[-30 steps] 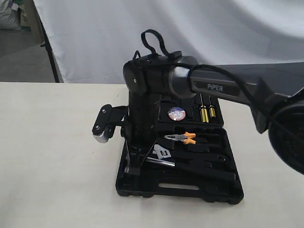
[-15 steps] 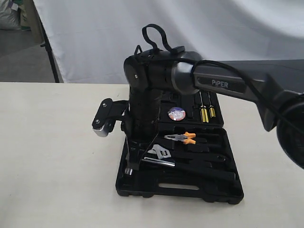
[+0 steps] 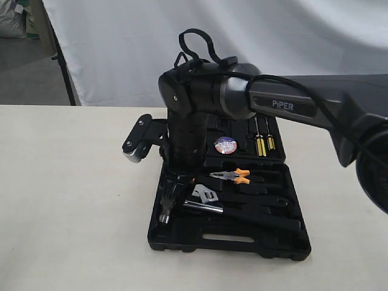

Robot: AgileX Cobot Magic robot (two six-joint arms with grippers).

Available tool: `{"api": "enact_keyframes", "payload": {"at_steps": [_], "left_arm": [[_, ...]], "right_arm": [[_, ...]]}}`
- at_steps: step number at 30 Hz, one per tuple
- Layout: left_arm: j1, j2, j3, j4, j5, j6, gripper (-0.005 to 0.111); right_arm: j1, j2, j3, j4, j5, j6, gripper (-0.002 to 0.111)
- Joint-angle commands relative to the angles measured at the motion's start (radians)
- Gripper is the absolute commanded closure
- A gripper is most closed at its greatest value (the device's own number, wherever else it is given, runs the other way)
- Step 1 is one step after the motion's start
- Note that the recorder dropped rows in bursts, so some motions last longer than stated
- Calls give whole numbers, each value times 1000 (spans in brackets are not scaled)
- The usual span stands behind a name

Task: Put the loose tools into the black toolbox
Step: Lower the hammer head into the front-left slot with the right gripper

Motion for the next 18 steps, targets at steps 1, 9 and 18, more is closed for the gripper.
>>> {"api": "enact_keyframes", "payload": {"at_steps": [1, 9, 18], "left_arm": [[2, -3, 2, -3, 1, -8, 106], [2, -3, 2, -3, 1, -8, 106], [2, -3, 2, -3, 1, -8, 106]], "right_arm": [[1, -11, -2, 79, 9, -36, 42], [-1, -5, -2, 127, -14, -110, 42], [-3, 61, -2, 82, -38, -114, 42]]}}
